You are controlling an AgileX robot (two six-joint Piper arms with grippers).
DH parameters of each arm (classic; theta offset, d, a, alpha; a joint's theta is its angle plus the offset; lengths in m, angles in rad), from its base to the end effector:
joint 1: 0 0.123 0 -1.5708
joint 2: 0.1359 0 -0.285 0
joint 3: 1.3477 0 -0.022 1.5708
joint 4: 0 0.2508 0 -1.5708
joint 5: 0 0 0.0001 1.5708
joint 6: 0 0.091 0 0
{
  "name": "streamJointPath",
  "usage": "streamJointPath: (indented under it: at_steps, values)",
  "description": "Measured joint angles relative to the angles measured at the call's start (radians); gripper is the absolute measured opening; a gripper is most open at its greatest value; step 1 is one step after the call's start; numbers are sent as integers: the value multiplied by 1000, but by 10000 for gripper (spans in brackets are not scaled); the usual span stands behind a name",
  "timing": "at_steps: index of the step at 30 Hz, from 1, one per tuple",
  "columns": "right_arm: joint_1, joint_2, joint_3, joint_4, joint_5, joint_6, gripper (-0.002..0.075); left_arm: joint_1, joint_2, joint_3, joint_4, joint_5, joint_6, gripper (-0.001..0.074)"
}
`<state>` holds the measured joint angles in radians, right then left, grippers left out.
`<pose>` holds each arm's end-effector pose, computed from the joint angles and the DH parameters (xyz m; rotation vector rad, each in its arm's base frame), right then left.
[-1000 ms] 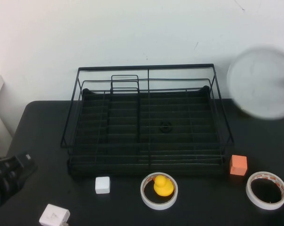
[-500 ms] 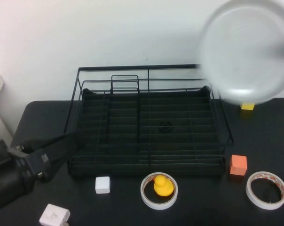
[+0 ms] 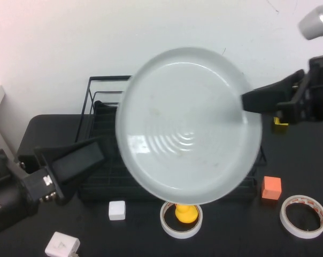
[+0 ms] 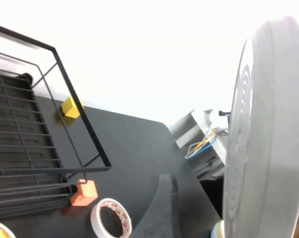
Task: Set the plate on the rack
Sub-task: Hand over the plate
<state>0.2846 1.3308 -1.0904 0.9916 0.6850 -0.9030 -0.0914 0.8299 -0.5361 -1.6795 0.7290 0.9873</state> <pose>0.2613 0.1267 0.3480 -0.6593 2.0319 0.7438 0.1494 -0.0743 0.3200 0.0148 1.8049 -1.2039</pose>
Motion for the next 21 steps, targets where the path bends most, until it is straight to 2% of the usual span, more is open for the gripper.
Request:
streamJointPath:
  at_steps: [7,11,14,18,19,21]
  values:
    - [78,0,0,18,-81,0,9,0,0,0,2,27,11,613]
    - [86,0,2,27,-92,0,9,0,0,0,33,0,15,538]
    - [86,0,2,72,-85,-38,9,0,0,0,61,-25,15,400]
    - [86,0,2,163,-59,-134,13,0,0,0,65,-25,15,142]
    - [86,0,2,177,-58,-151,15,0,0,-2,65,-25,17,97]
    - [86,0,2,195,-53,-169,16,0,0,-2,70,-34,17,66]
